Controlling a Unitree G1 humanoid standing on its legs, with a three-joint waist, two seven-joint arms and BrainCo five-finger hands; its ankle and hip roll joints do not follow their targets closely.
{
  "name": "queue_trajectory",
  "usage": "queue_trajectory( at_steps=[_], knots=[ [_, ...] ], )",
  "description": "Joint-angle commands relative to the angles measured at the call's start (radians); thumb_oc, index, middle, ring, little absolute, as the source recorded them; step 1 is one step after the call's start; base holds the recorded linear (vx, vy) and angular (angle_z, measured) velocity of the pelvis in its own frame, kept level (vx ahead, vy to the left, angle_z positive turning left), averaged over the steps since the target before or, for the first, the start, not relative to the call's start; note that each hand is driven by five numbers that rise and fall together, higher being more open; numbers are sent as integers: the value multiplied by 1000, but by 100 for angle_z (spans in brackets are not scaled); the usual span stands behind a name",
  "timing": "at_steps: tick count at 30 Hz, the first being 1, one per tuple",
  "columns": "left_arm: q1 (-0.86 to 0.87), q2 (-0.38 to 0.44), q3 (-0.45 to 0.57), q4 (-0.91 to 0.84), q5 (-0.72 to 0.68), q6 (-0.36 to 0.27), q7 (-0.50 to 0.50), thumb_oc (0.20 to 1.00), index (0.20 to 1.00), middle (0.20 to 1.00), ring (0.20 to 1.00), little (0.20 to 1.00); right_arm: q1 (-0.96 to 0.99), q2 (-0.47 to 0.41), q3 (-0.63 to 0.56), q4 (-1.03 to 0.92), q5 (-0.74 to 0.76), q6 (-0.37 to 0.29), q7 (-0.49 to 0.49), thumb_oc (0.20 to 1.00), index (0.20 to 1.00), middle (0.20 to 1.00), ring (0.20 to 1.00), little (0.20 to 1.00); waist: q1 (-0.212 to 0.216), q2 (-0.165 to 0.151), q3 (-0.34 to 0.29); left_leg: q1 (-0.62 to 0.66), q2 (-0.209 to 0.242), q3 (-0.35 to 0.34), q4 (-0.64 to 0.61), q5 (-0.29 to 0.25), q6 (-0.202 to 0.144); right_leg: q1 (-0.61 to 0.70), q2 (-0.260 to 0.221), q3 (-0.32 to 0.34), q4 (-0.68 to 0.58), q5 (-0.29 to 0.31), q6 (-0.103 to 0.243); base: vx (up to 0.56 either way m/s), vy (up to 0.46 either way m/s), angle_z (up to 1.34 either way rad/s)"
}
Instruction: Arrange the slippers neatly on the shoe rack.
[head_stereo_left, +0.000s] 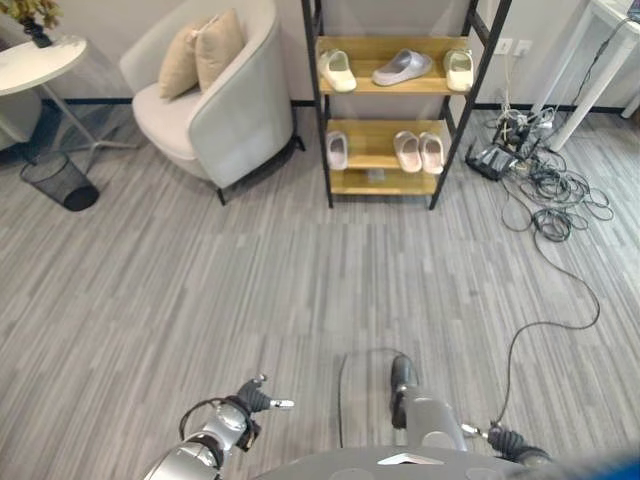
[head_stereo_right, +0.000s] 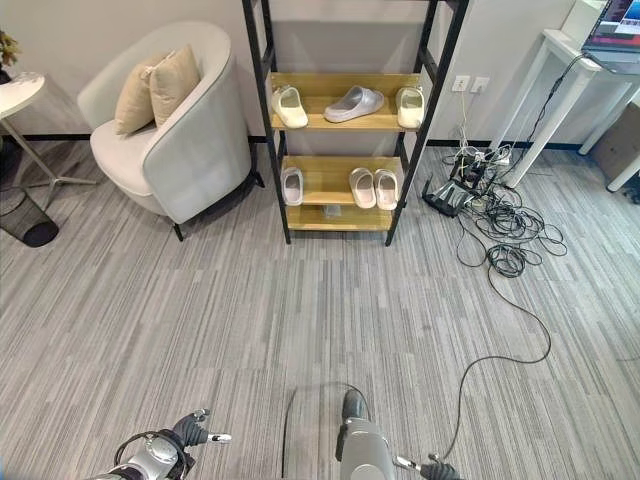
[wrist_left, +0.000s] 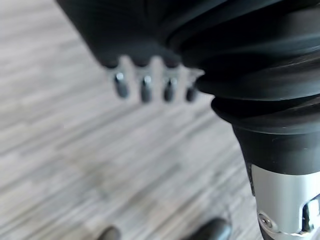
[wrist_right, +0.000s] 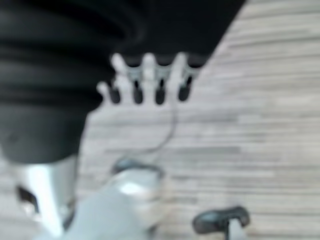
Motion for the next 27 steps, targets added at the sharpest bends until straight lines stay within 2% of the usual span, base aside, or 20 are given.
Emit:
queue_trajectory(
  at_steps=[1,3,4,5,6,8,9,10,11,12,14,16,20,23,26,27],
  knots=[
    [9,-5,17,-38,28,-32,27,1000,1000,1000,1000,1000,11,-63,-13,15,2,-1,3,1000,1000,1000,1000,1000,-4,19,-2,-117,94,-59,168,16,-15,168,-22,69,-99,50,64,258,-230,42],
    [12,-13,24,-40,2,-30,26,1000,1000,1000,1000,1000,9,-73,-21,29,20,0,-1,1000,1000,1000,1000,1000,0,18,-1,-172,129,-57,321,87,-52,212,3,61,-112,21,33,198,-270,3],
    [5,-10,26,-51,-16,-31,26,1000,1000,1000,1000,1000,6,-76,-28,30,42,-5,-6,1000,1000,1000,1000,1000,3,7,8,-238,161,-61,459,162,-80,238,11,55,-117,5,8,202,-419,-40],
    [2,-5,42,-66,-56,-27,31,1000,1000,1000,1000,1000,-3,-70,-25,25,75,-9,-15,1000,1000,1000,1000,1000,22,-27,32,-324,202,-28,626,203,-68,278,18,55,-129,-17,-28,300,-443,-25],
    [-4,-4,59,-49,-73,-25,45,1000,1000,1000,1000,1000,-17,-68,-1,16,56,-7,-18,1000,1000,1000,1000,1000,46,-52,37,-386,198,-2,619,177,-52,317,21,55,-142,-38,-37,355,-336,2],
    [-2,-7,65,-36,-77,-26,48,1000,1000,1000,1000,1000,-17,-67,8,11,44,-9,-20,1000,1000,1000,1000,1000,52,-57,36,-404,194,6,575,162,-47,339,23,54,-154,-48,-34,300,-66,10],
    [7,-13,61,-24,-65,-23,48,1000,1000,1000,1000,1000,-18,-68,15,8,41,-10,-20,1000,1000,1000,1000,1000,66,-59,23,-426,196,29,424,140,-35,365,25,47,-183,-61,-20,462,110,-18],
    [12,-16,54,-29,-65,-27,50,1000,1000,1000,1000,1000,-22,-69,25,3,40,-16,-26,1000,1000,1000,1000,1000,88,-45,23,-433,213,30,173,214,-48,411,34,41,-206,-79,-5,578,150,-16],
    [12,-13,53,-29,-73,-27,53,1000,1000,1000,1000,1000,-31,-69,23,3,44,-14,-33,1000,1000,1000,1000,1000,104,-41,24,-459,227,11,99,254,-59,429,40,40,-212,-88,1,610,222,-20],
    [16,-12,66,-10,-79,-22,53,1000,1000,1000,1000,1000,-34,-64,17,-4,46,-23,-37,1000,1000,1000,1000,1000,110,-31,17,-423,227,-19,13,289,-65,453,53,37,-200,-110,11,593,219,-54],
    [36,-5,81,23,-68,-15,54,1000,1000,1000,1000,1000,-34,-52,16,-14,41,-26,-35,1000,1000,1000,1000,1000,116,-38,-6,-402,201,-37,34,267,-53,468,38,54,-176,-115,24,510,222,-73],
    [46,6,95,37,-61,-12,57,1000,1000,1000,1000,1000,-36,-44,30,-26,21,-27,-28,1000,1000,1000,1000,1000,123,-48,-17,-383,183,-27,48,243,-41,469,20,70,-161,-110,37,299,184,-50],
    [36,31,123,26,-61,-10,69,1000,1000,1000,1000,1000,-33,-28,40,-30,-17,-17,-14,1000,1000,1000,1000,1000,135,-70,-38,-360,135,-1,76,173,1,452,-29,95,-125,-67,80,271,240,-9],
    [10,41,111,5,-57,-11,81,1000,1000,1000,1000,1000,-37,-30,16,-13,2,-9,-11,1000,1000,1000,1000,1000,118,-59,-20,-343,103,14,82,138,42,341,-78,113,64,69,118,96,239,32],
    [2,44,97,-7,-45,-13,83,1000,1000,1000,1000,1000,-26,-27,-1,-10,23,-10,-13,1000,1000,1000,1000,1000,100,-31,0,-310,99,3,78,118,54,283,-84,122,164,62,96,95,145,10],
    [4,42,90,-7,-30,-16,86,1000,1000,1000,1000,1000,-11,-24,-9,0,26,-8,-16,1000,1000,1000,1000,1000,91,-22,1,-296,96,-8,79,104,52,274,-101,110,110,44,88,154,22,4]
  ],
)
